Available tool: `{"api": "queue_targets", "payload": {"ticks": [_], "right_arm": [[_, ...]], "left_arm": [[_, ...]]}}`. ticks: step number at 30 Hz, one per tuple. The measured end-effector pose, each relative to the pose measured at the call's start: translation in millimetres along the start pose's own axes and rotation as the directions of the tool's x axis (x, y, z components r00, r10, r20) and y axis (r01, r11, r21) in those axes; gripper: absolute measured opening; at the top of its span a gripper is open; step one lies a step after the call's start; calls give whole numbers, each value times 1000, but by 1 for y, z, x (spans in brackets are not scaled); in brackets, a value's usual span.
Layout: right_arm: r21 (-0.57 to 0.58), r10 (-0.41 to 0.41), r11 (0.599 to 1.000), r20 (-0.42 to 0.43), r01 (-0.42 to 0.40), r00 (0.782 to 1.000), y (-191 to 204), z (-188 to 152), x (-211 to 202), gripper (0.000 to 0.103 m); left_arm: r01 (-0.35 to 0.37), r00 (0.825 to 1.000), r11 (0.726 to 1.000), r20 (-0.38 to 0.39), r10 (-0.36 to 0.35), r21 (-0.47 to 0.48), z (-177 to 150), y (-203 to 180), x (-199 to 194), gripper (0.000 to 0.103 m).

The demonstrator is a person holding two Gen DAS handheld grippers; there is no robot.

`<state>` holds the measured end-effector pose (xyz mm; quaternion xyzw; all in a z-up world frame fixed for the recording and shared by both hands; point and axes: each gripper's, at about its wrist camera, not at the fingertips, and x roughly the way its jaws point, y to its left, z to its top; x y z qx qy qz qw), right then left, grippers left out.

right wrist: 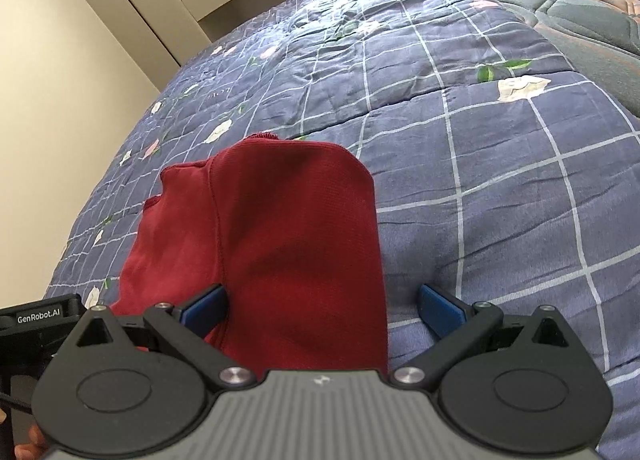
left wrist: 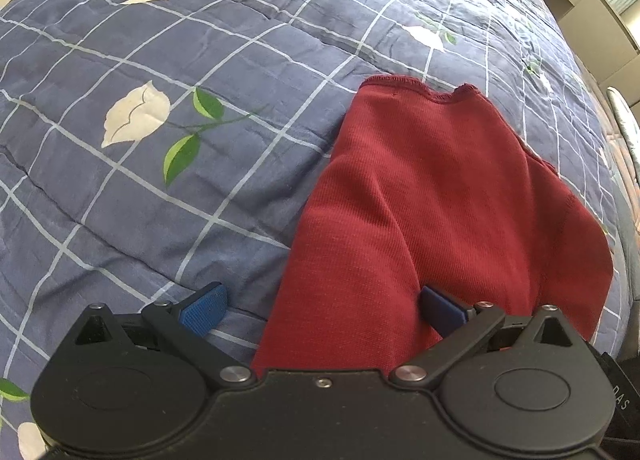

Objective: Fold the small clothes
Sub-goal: 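Open the right gripper and withdraw both grippers from the folded sweater, then grasp the red sweater edge with the left gripper while the right gripper grasps it too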

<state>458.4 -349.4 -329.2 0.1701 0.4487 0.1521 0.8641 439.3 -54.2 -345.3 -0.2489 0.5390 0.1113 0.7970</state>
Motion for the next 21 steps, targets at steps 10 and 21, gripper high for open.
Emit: {"api": "queue_targets", "payload": {"ticks": [10, 21], "right_arm": [[6, -45, 999, -72, 46, 996, 7, 11, 5, 103], [69, -139, 986, -162, 152, 977, 27, 18, 7, 103]], "left_arm": [[-25, 999, 997, -32, 27, 66, 10, -9, -2, 102], [115, 989, 983, -106, -100, 142, 17, -5, -1, 102]]}}
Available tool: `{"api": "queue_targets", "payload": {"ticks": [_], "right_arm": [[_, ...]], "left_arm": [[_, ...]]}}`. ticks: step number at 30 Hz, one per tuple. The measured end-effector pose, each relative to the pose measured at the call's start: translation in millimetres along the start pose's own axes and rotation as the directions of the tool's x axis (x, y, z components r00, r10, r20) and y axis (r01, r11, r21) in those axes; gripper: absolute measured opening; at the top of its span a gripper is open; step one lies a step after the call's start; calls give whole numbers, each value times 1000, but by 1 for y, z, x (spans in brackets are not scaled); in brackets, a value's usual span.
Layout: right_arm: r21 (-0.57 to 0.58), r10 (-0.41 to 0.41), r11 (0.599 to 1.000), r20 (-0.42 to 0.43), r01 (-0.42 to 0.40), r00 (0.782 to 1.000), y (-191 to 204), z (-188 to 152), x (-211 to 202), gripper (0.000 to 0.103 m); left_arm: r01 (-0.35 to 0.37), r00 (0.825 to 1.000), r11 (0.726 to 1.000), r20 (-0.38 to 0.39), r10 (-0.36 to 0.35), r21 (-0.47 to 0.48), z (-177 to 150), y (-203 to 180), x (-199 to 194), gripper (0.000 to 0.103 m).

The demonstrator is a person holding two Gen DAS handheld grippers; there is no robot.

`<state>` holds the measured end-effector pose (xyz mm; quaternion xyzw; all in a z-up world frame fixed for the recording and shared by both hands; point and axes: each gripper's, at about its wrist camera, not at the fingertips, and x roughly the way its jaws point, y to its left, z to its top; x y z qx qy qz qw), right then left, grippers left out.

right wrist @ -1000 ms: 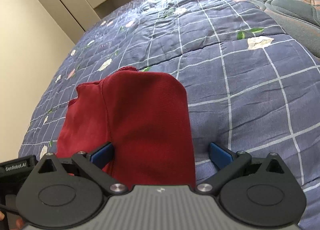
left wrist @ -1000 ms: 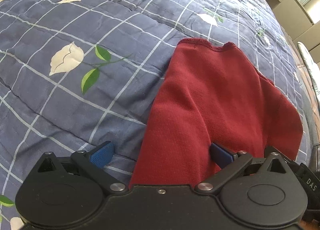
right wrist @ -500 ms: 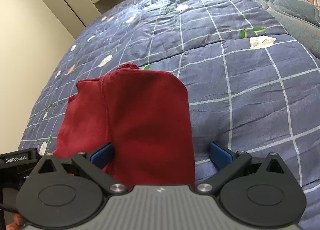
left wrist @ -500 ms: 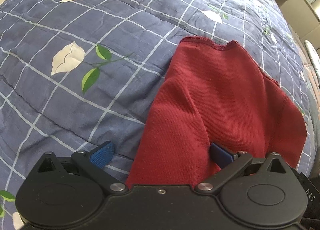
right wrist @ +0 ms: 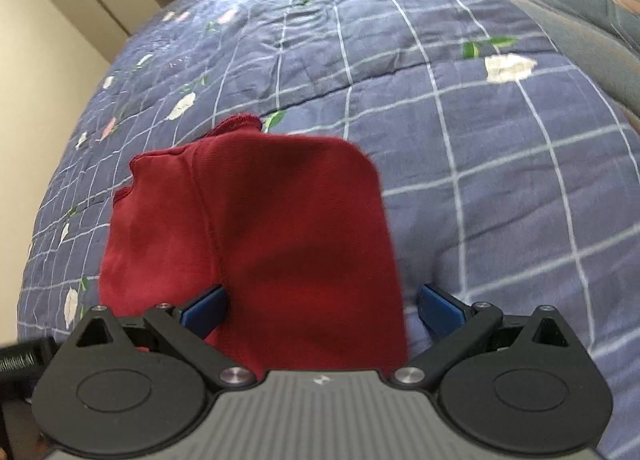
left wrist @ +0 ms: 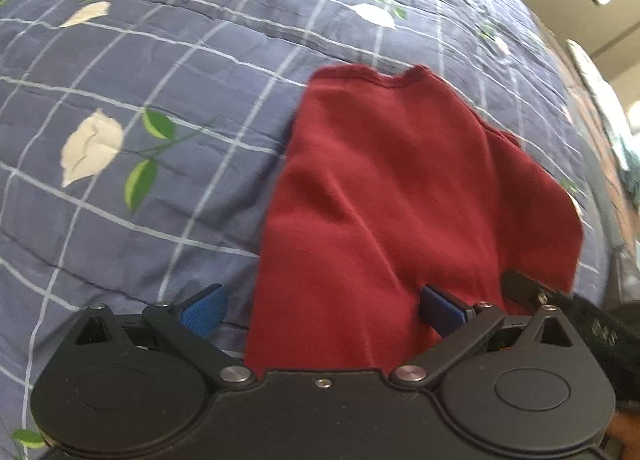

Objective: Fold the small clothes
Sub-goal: 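Grasp the red sweater edge with the left gripper while the right gripper grasps it too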

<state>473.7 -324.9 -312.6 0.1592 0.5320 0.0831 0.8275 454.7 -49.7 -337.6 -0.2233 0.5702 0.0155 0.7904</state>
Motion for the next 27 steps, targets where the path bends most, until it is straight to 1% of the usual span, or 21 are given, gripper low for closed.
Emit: {"api": "queue_targets", "payload": {"ticks": [2, 3, 6, 7, 9, 14, 16, 19, 20, 21, 22, 23, 24, 25, 26, 27], "right_arm": [[5, 36, 999, -2, -36, 999, 9, -5, 0, 103], [-13, 38, 999, 7, -38, 999, 18, -9, -1, 103], [-115, -33, 993, 69, 41, 997, 46, -22, -6, 103], [-121, -52, 991, 88, 63, 995, 51, -23, -8, 103], [-117, -53, 991, 100, 64, 994, 54, -26, -10, 103], [-69, 3, 998, 123, 5, 992, 47, -25, -19, 102], [-8, 16, 1000, 130, -15, 991, 37, -22, -21, 102], [81, 12, 996, 164, -26, 986, 18, -19, -25, 102], [106, 15, 994, 173, -34, 985, 11, -19, -27, 100], [131, 20, 990, 183, -44, 983, 3, -20, -29, 95], [150, 19, 988, 191, -48, 981, -4, -20, -31, 92], [170, 7, 985, 197, -42, 980, -9, -21, -32, 87], [185, -10, 982, 206, -29, 978, -14, -22, -34, 75], [189, -20, 982, 214, -21, 977, -17, -23, -36, 67], [187, -14, 982, 217, -27, 976, -18, -24, -36, 57], [180, 2, 983, 222, -43, 975, -17, -24, -36, 49]], "left_arm": [[8, 1000, 999, -13, -8, 35, 0, 0, 0, 102], [8, 1000, 999, -20, -7, 47, 1, 0, 0, 102], [12, 999, 998, -42, -9, 69, 3, 4, 1, 102], [15, 999, 997, -48, -11, 76, 4, 5, 1, 102], [23, 998, 997, -56, -19, 78, 5, 10, 1, 102], [44, 997, 996, -71, -39, 76, 5, 18, -1, 102], [49, 996, 996, -74, -43, 75, 5, 19, -2, 102], [49, 996, 996, -74, -43, 77, 5, 20, -2, 102], [49, 996, 995, -72, -43, 82, 5, 20, -2, 102], [49, 997, 995, -65, -43, 92, 5, 19, -3, 102], [50, 997, 994, -59, -44, 101, 5, 17, -3, 98], [61, 997, 992, -58, -55, 110, 5, 16, -3, 95], [76, 996, 990, -58, -70, 115, 5, 14, -4, 88], [93, 995, 989, -54, -87, 114, 5, 13, -4, 79], [120, 992, 987, -51, -115, 111, 5, 13, -5, 72], [133, 991, 985, -49, -128, 108, 5, 12, -6, 69]]}}
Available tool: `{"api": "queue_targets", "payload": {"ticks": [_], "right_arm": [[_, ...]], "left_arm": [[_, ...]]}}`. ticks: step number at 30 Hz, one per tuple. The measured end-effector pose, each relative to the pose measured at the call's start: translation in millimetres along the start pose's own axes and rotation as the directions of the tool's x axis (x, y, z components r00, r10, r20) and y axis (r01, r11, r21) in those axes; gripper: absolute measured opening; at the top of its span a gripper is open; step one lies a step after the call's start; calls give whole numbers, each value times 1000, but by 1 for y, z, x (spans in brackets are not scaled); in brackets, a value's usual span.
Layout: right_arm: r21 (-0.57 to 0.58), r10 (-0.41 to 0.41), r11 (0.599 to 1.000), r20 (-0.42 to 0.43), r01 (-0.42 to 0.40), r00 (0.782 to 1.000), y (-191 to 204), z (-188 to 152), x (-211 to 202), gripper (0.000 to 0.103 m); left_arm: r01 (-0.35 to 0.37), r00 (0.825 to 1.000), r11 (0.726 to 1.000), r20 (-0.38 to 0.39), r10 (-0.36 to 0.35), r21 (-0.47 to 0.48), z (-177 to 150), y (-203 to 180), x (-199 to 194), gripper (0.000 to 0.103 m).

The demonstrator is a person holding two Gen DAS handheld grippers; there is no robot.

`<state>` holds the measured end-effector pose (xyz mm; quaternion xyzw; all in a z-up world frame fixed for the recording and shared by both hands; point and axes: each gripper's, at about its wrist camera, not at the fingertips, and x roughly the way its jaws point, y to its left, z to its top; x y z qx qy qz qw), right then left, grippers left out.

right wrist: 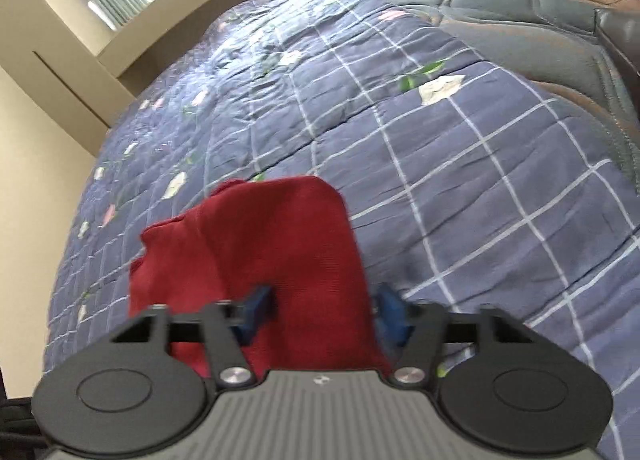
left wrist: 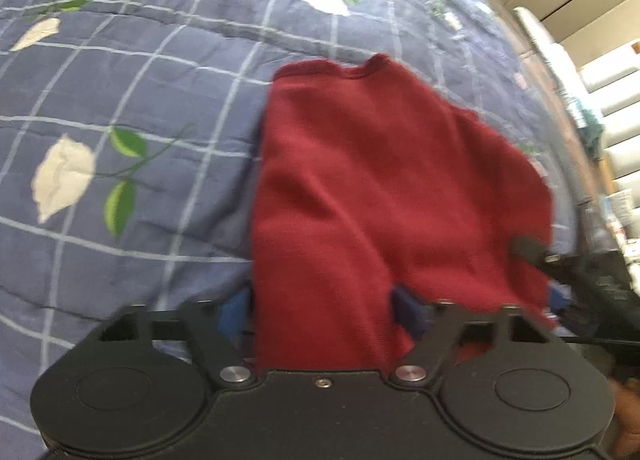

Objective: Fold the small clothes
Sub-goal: 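Grasp the red sweater edge with the left gripper while the right gripper grasps it too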

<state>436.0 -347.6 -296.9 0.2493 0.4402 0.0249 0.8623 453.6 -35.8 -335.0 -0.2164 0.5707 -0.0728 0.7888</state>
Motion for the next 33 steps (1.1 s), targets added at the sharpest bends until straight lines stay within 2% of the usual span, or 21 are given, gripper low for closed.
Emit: {"api": "queue_targets", "payload": {"ticks": [1, 3, 4, 6, 9, 10, 11, 12, 14, 17, 18, 20, 24, 27, 29, 33], "right_arm": [[-10, 2, 1000, 5, -2, 1000, 3, -1, 0, 46], [-72, -8, 997, 16, 9, 1000, 17, -4, -1, 34], [-105, -4, 994, 22, 6, 1000, 23, -6, -2, 33], [-147, 14, 989, 26, -10, 1000, 33, -8, -5, 31], [-165, 32, 986, 21, -28, 999, 37, -8, -6, 31], [-164, 36, 986, 11, -34, 999, 36, -7, -5, 33], [-164, 36, 986, 3, -35, 999, 34, -6, -4, 40], [-154, 31, 988, 0, -31, 1000, 30, -5, -2, 51], [-118, 26, 993, -12, -27, 1000, 20, -1, 1, 63], [-44, 41, 998, -47, -43, 998, 2, 3, 6, 84], [-13, 54, 998, -55, -54, 997, -4, 5, 7, 86], [37, 81, 996, -66, -78, 995, -14, 8, 9, 87], [111, 157, 983, -105, -146, 982, -26, 11, 23, 90], [122, 167, 981, -109, -154, 980, -23, 11, 31, 92], [100, 150, 985, -113, -139, 982, -17, 12, 35, 92], [38, 110, 994, -114, -107, 987, -4, 8, 37, 81]], "left_arm": [[-7, 1000, 1000, 8, 7, 7, 0, -2, -1, 67], [3, 1000, 1000, 15, -3, 23, -2, -3, -2, 51], [8, 1000, 1000, 23, -9, 20, -2, -2, -4, 44], [15, 999, 1000, 31, -16, 12, -4, 0, -8, 38], [21, 999, 1000, 35, -21, -7, -5, 4, -11, 35], [23, 999, 1000, 35, -23, -15, -6, 6, -12, 35], [24, 999, 999, 34, -23, -23, -6, 6, -12, 35], [25, 999, 999, 34, -24, -27, -6, 7, -13, 35], [24, 999, 999, 32, -23, -34, -6, 7, -11, 35], [23, 999, 999, 26, -22, -36, -5, 7, -10, 36], [24, 999, 999, 23, -23, -34, -4, 8, -10, 37], [29, 999, 999, 17, -28, -32, -3, 9, -10, 42], [34, 999, 999, 29, -33, -23, 1, 13, -11, 61], [75, 997, 997, 36, -74, -34, 5, 16, -9, 74], [102, 995, 994, 13, -102, -49, 9, 19, -3, 76], [101, 995, 995, -13, -101, -4, 14, 11, 6, 75]]}}
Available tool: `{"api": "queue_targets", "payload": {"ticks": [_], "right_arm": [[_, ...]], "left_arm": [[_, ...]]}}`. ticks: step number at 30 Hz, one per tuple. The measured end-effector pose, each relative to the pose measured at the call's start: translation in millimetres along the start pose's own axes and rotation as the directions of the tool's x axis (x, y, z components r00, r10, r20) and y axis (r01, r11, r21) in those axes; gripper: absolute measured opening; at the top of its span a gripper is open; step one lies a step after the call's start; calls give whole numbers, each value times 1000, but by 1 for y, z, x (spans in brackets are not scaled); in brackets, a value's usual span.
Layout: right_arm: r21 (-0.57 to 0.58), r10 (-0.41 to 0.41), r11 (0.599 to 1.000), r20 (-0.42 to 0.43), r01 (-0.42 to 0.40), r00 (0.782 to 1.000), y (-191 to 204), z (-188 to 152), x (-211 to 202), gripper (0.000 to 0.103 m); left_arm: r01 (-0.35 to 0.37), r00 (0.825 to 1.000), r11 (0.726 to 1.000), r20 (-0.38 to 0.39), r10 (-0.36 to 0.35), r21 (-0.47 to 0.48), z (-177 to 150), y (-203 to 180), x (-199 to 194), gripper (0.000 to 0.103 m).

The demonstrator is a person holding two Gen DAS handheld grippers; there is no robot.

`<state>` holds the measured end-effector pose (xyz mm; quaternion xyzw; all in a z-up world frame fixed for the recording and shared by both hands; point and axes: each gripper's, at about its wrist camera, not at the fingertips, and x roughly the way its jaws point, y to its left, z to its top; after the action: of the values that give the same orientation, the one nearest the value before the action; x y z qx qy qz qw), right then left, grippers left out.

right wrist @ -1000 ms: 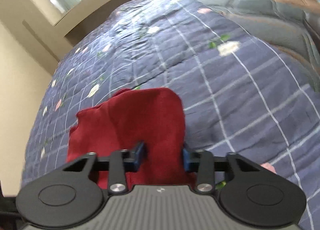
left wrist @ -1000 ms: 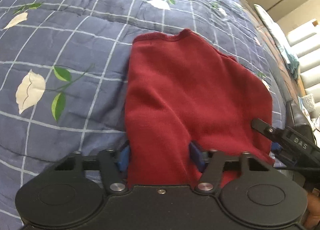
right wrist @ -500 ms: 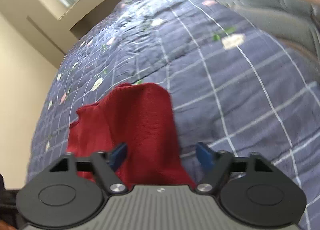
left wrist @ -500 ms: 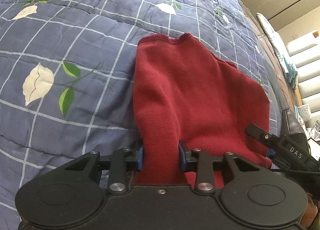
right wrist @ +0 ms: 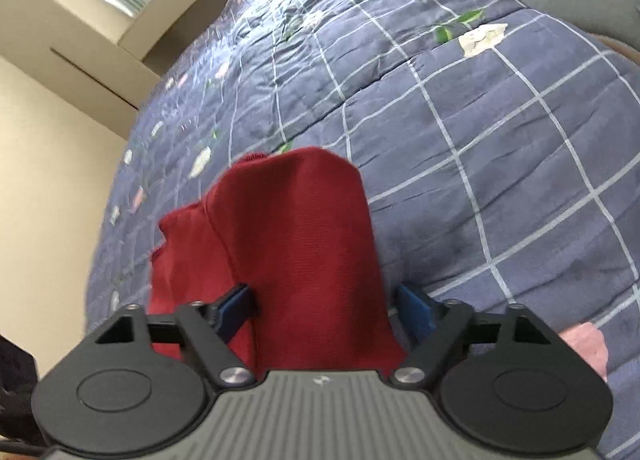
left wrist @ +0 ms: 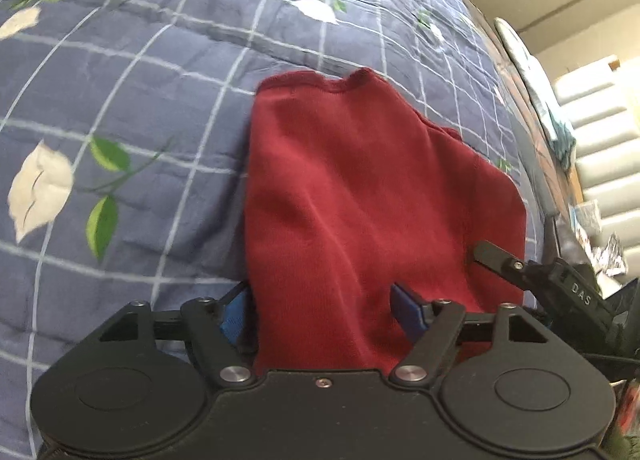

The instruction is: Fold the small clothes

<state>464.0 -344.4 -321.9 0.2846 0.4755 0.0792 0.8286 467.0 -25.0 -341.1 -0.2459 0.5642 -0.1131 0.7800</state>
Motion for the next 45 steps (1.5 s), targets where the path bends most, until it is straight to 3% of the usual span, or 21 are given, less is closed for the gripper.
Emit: {"api": "queue_targets", "payload": {"ticks": [10, 14, 24, 30, 37, 45], "right_arm": [[5, -60, 998, 14, 60, 998, 11, -5, -2, 79], [-11, -86, 996, 24, 87, 996, 19, -6, -4, 68], [-14, -107, 994, 51, 108, 993, 35, -16, -11, 36], [-15, -117, 993, 83, 118, 990, 49, -21, -22, 30], [-31, -35, 999, 116, 39, 993, 79, -25, -38, 27], [-69, 114, 992, 100, -107, 989, 137, -21, -13, 27]], "left_arm": [[-33, 999, 999, -31, 33, 4, 5, -6, 7, 74], [-19, 999, 1000, -33, 19, 4, 7, -6, 5, 72], [13, 999, 1000, -37, -13, 15, 9, 2, -4, 39], [49, 998, 998, -29, -48, 48, 10, 1, -15, 30], [105, 994, 992, 26, -107, 70, 16, 2, -47, 27], [52, 990, 995, 128, -63, 85, 42, 36, -106, 27]]}}
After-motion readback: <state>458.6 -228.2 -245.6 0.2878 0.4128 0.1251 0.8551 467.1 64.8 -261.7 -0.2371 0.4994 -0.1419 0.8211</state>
